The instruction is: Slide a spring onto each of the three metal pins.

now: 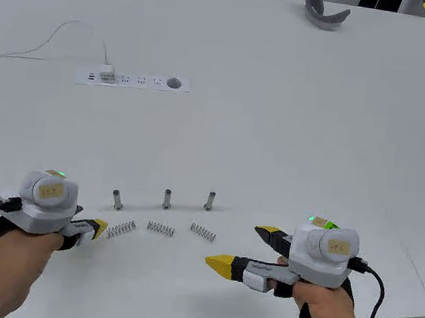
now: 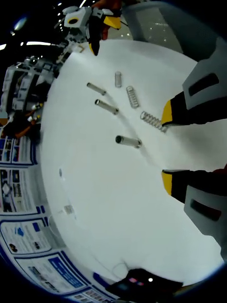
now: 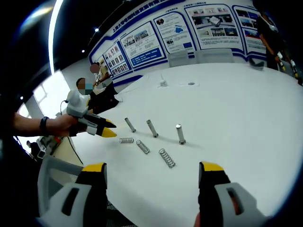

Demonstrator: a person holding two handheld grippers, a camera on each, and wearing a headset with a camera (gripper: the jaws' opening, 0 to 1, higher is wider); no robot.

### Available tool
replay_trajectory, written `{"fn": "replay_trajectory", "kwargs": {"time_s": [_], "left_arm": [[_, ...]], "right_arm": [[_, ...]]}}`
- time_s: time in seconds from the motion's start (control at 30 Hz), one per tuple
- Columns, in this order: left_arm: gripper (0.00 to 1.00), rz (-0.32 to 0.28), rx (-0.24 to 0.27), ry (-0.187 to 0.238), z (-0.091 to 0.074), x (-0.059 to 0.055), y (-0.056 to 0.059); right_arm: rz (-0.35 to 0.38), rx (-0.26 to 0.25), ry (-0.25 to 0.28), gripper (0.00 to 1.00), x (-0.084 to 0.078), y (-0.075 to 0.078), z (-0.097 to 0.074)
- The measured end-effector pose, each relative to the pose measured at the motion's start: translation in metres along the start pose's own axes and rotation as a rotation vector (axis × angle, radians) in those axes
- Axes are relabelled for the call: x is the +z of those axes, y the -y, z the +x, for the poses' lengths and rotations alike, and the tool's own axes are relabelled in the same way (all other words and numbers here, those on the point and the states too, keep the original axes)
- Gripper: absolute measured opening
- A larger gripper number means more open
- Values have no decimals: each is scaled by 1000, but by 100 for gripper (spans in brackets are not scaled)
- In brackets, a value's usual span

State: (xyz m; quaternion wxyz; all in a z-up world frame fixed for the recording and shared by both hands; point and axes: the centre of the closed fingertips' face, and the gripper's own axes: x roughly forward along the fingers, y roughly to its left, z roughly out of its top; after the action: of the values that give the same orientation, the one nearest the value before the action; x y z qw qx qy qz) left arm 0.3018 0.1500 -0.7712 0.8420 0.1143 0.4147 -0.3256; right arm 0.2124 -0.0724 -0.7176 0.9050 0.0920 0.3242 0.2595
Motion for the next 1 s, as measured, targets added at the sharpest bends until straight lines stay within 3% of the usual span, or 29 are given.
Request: {"fn": "replay_trajectory", "kwargs": {"time_s": [0.17, 0.37, 0.6, 1.0], "left_arm": [[43, -18, 0, 9, -8, -10, 0], [50, -57, -22, 50, -17, -16, 0], [55, -52, -8, 69, -30, -24, -5], [67, -57, -32, 140, -52, -27, -5]], "right_arm": [[-2, 6, -6, 81, -2, -3, 3], [-10, 15, -14, 81, -4, -7, 6], [-24, 20, -27, 81, -5, -9, 9], [-37, 31, -41, 81, -6, -13, 16]]}}
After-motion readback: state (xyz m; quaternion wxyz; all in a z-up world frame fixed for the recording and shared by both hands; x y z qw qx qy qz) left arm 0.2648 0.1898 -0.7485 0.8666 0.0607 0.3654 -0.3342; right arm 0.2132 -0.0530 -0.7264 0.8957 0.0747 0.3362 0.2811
